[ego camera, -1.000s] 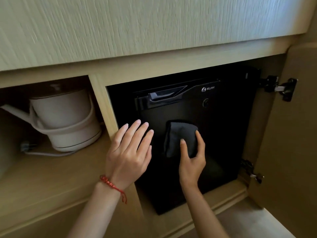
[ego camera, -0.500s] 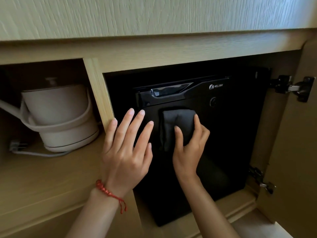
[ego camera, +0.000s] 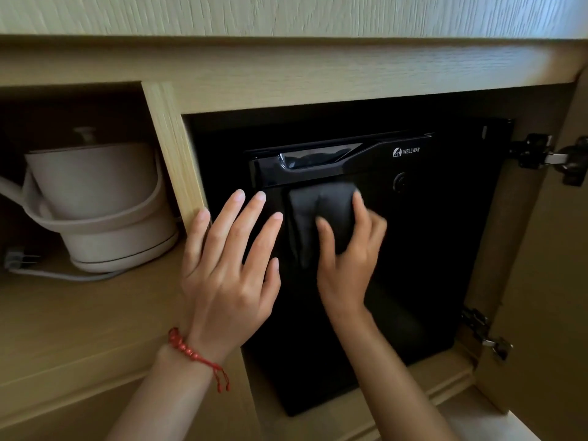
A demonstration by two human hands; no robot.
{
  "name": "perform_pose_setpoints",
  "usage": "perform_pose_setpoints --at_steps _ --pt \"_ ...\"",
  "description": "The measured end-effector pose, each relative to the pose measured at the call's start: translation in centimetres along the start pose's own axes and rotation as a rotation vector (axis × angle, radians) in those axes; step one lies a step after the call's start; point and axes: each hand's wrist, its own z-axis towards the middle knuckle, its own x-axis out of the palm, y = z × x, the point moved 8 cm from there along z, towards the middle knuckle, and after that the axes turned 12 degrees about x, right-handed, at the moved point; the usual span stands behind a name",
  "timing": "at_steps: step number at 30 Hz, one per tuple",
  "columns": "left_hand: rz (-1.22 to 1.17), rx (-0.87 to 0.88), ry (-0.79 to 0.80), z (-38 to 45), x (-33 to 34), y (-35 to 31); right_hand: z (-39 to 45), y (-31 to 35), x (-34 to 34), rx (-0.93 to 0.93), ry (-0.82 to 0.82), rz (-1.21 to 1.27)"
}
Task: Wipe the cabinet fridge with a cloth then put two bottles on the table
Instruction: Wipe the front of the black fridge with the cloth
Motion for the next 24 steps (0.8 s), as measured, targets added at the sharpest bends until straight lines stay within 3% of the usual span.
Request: perform_pose_setpoints --at_steps 10,16,21,24 --pt "-0.035 -0.008 -0.004 -0.1 -0.1 0.1 -4.1 -0.1 1.3 -0.087 0.075 -0.103" --pt "-0.040 -0.011 -0.017 -0.1 0.0 0.2 -2.2 0.4 1.0 -0.305 0.161 -0.204" --pt "-0.029 -0.006 -0.021 -0.1 0.0 0.1 3.8 -5.4 -3.3 0.111 -0.043 -0.072" --pt "-0.011 -0.008 -0.011 0.0 0.1 0.0 4.6 -6.5 -4.1 0.232 -0.094 -0.051"
